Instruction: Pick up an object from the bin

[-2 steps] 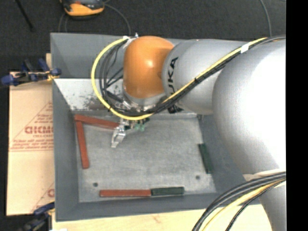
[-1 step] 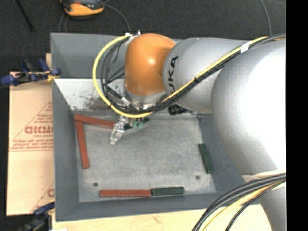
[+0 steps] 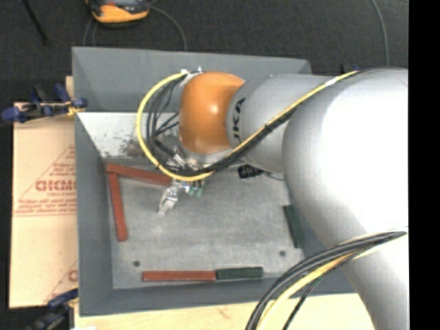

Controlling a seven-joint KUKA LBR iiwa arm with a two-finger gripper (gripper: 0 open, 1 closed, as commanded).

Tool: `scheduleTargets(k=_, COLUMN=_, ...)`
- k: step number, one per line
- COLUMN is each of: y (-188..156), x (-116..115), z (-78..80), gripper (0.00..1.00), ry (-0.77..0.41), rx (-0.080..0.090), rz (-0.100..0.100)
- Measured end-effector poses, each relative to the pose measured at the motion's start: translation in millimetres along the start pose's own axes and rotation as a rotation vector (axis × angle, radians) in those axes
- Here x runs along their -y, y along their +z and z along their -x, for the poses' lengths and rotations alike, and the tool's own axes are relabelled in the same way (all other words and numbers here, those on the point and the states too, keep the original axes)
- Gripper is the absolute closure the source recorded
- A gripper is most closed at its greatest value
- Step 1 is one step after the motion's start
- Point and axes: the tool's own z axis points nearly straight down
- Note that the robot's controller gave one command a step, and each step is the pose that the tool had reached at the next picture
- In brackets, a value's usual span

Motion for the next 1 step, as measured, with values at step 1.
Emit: scheduleTargets(k=1, y=-9.8, x=-1.8, z=0.0, gripper=1.0, ry=0.001, rx=0.004, rz=0.002)
